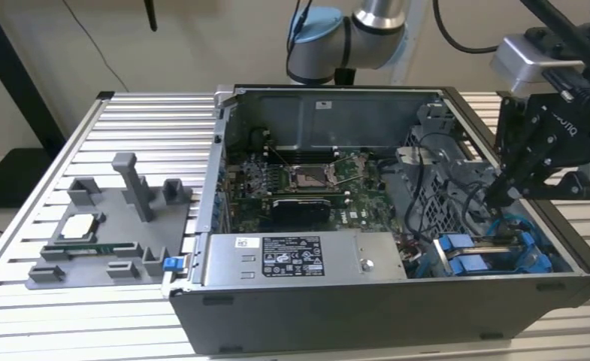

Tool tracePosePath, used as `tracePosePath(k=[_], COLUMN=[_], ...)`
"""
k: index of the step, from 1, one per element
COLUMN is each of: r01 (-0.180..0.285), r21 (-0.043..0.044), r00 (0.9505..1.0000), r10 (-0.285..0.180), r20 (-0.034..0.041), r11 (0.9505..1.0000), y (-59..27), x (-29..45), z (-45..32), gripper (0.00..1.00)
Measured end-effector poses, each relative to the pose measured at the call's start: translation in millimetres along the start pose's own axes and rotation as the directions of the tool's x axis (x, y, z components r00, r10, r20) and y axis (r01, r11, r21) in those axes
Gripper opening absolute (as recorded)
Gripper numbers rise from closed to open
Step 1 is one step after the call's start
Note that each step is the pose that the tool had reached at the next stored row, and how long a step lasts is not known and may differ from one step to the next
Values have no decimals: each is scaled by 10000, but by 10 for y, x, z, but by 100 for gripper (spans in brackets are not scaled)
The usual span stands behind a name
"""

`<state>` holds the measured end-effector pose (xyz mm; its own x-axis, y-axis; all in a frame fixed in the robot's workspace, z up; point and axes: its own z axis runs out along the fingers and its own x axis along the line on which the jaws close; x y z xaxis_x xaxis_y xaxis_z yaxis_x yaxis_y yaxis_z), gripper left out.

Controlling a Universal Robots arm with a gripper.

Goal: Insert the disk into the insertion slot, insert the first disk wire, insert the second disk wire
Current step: 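Insert the second disk wire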

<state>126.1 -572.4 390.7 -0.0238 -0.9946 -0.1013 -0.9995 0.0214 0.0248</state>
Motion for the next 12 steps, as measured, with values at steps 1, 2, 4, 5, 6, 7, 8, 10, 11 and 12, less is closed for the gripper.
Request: tracePosePath(k=[1, 2, 4, 5, 6, 7, 8, 10, 11, 12], r01=[4, 9, 19, 24, 29, 33, 36, 46, 52, 58], r21=[35, 83, 184, 233, 277, 314, 350, 453, 516, 584], r00=[10000, 10000, 10000, 10000, 10000, 9999, 9999, 9998, 9998, 9997], r10=[-4, -9, -20, -26, -31, -37, -41, -53, -62, -71], r20=[12, 21, 49, 66, 84, 103, 128, 174, 197, 216], r11=[10000, 10000, 9998, 9997, 9996, 9995, 9994, 9990, 9987, 9983], y=[19, 36, 68, 87, 105, 121, 136, 153, 160, 164], x=[4, 10, 27, 37, 49, 60, 73, 97, 108, 120], z=[3, 7, 19, 26, 33, 39, 45, 52, 58, 64], gripper=[0, 0, 0, 0, 0, 0, 0, 0, 0, 0])
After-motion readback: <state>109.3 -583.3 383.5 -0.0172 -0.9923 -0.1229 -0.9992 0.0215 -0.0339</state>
